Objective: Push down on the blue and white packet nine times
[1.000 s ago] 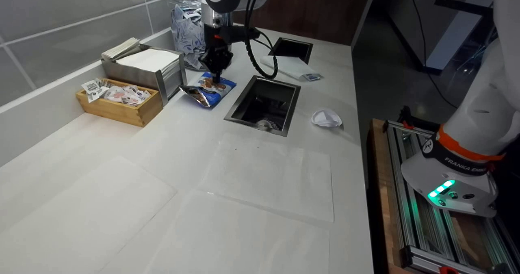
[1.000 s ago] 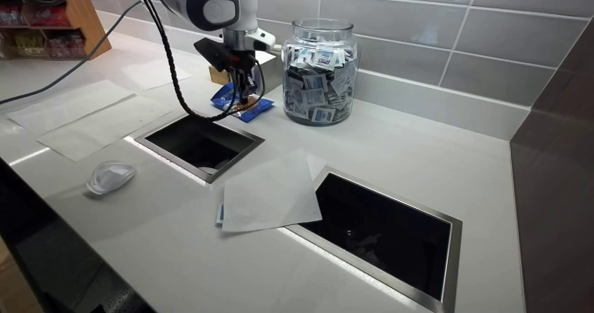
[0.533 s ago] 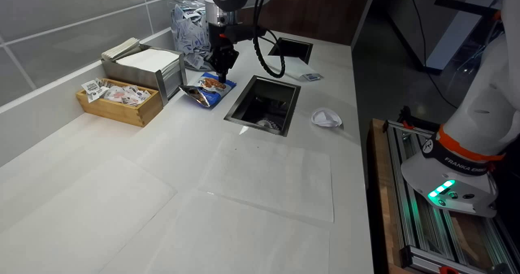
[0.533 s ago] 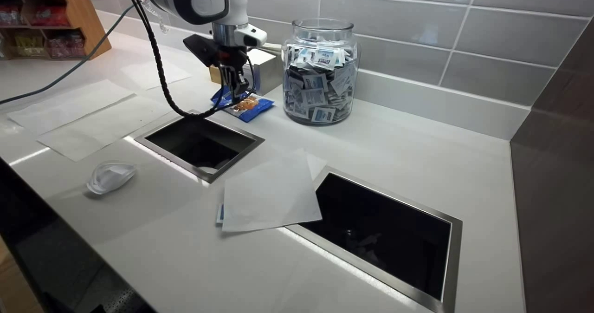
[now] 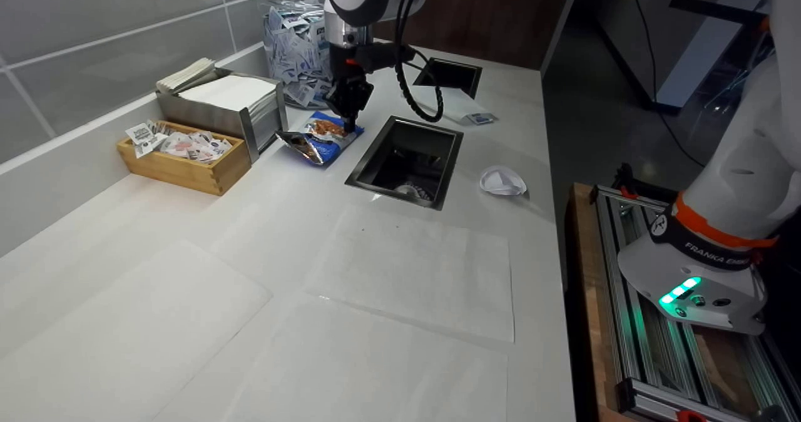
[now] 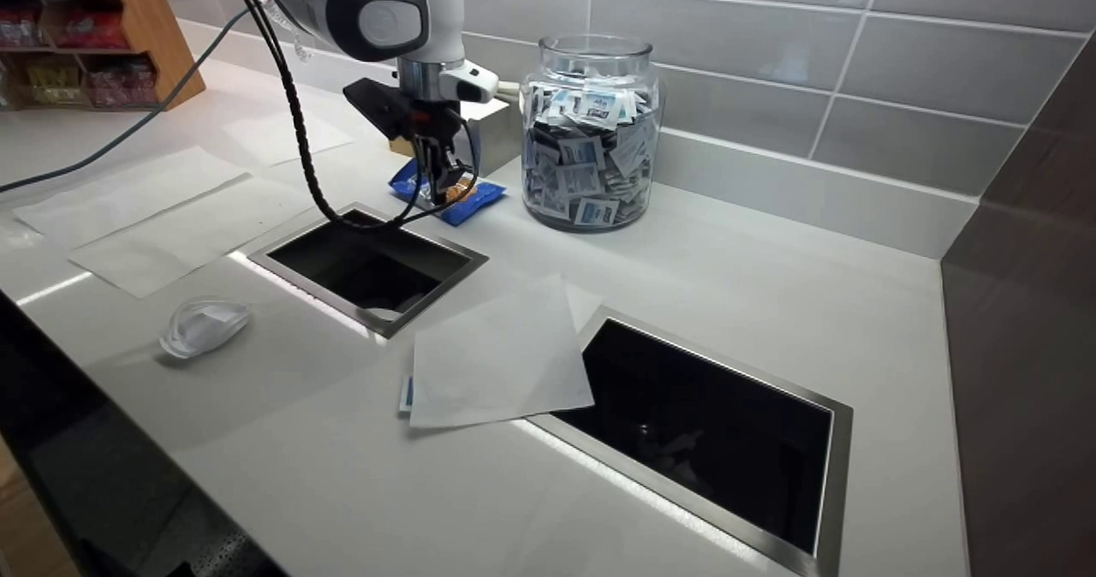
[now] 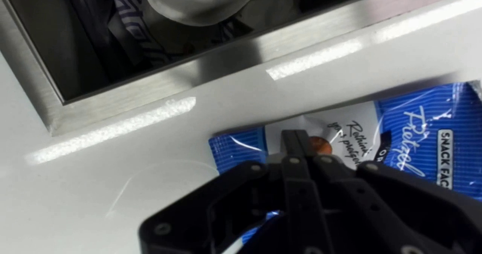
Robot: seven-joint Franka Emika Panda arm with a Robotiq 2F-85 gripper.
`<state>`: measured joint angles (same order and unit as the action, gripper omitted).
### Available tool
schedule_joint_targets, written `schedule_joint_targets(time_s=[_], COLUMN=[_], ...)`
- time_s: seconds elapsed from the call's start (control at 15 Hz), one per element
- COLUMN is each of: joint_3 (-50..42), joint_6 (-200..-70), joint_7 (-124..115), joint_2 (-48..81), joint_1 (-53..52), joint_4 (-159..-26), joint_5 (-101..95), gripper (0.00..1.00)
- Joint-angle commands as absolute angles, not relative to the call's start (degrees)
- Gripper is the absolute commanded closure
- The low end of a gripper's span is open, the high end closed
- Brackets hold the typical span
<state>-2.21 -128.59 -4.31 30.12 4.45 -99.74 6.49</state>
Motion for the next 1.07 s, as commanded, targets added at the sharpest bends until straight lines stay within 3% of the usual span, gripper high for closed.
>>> schedule_joint_targets(time_s=[0.0,0.47,1.0], joint_3=[-1.56,-1.04,-2.2], joint_6=[-129.31,-128.57,-128.31], joint_7=[-1.8,1.13,-0.89], joint_2=[31.09,35.07,29.69], joint_1=[5.5,6.98,4.47], joint_4=[-99.64,-96.54,-99.22], joint_5=[7.74,9.38,6.33], gripper=[1.0,1.0,1.0])
